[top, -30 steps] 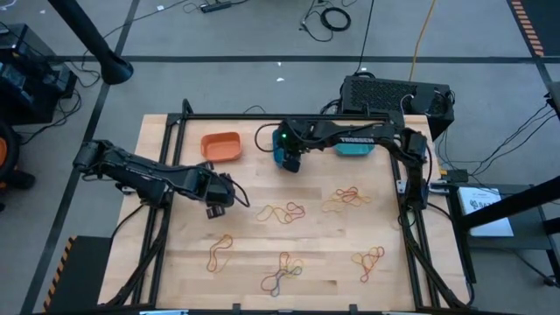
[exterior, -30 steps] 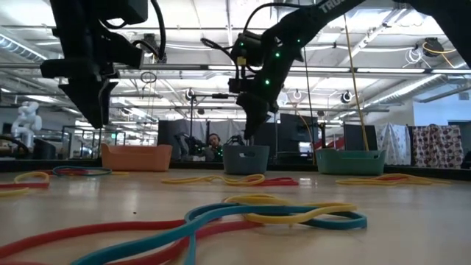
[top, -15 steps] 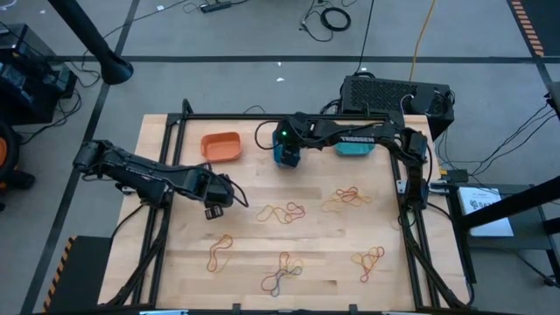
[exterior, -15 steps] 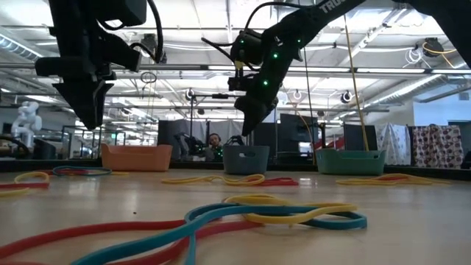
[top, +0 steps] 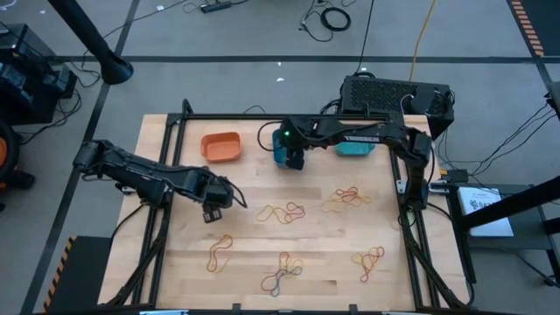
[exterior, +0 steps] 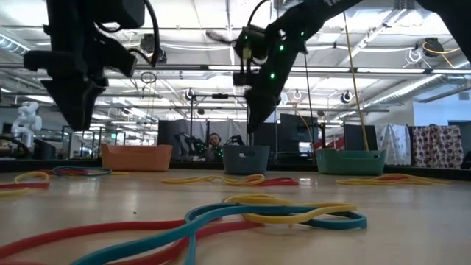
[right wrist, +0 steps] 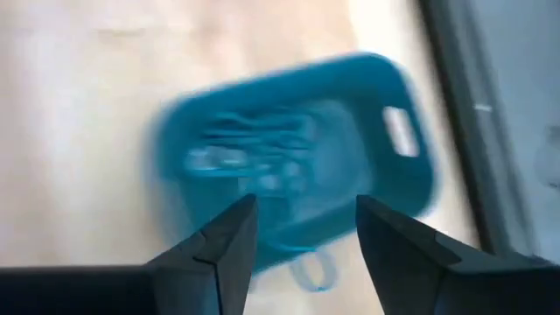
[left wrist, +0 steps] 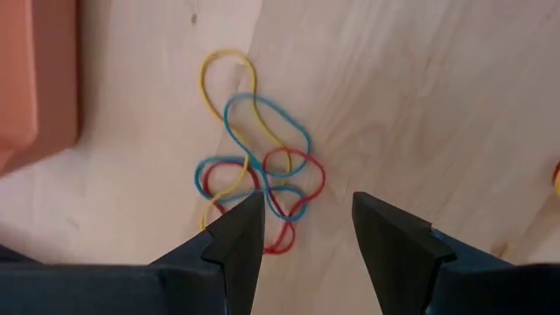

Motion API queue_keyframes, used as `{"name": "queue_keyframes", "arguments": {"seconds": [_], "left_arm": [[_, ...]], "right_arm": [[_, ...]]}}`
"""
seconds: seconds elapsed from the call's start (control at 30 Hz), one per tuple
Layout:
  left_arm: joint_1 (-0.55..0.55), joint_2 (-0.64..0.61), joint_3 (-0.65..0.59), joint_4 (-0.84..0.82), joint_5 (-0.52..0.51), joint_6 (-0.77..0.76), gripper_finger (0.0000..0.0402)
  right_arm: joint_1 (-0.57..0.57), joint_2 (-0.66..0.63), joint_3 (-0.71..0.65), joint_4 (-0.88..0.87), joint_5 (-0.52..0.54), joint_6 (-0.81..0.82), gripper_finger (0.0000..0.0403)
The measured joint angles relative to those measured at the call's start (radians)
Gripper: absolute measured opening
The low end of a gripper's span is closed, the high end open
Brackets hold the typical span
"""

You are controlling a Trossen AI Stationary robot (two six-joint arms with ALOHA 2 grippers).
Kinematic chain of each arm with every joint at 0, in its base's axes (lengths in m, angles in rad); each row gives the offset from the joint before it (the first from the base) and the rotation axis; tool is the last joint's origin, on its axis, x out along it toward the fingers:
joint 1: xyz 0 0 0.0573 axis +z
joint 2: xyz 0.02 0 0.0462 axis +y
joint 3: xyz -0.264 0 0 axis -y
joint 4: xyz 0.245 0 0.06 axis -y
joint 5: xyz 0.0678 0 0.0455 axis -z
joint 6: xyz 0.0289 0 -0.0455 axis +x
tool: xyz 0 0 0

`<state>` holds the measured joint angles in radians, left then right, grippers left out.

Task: Sort rubber bands into baskets
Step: Put the blue rubber band into the blue bin

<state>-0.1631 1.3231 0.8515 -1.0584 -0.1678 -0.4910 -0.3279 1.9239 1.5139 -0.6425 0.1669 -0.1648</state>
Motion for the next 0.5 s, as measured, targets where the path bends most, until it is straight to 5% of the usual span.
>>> {"name": "queue_keyframes", "arguments": {"seconds": [0.3,0.5], "left_arm": [[0.028,0.000,-0.107,0.088,-0.044,-0.026,0.0183],[0.132,0.000,-0.131,0.220,-0.046,0.049,0.0183]], "right_arm": [[0.090,-0.169,0.000,-0.097,-0.284,0.091,0.0180],[0.255,-0.247,-0.055,-0.051,-0.330,0.029,0.0178]]}}
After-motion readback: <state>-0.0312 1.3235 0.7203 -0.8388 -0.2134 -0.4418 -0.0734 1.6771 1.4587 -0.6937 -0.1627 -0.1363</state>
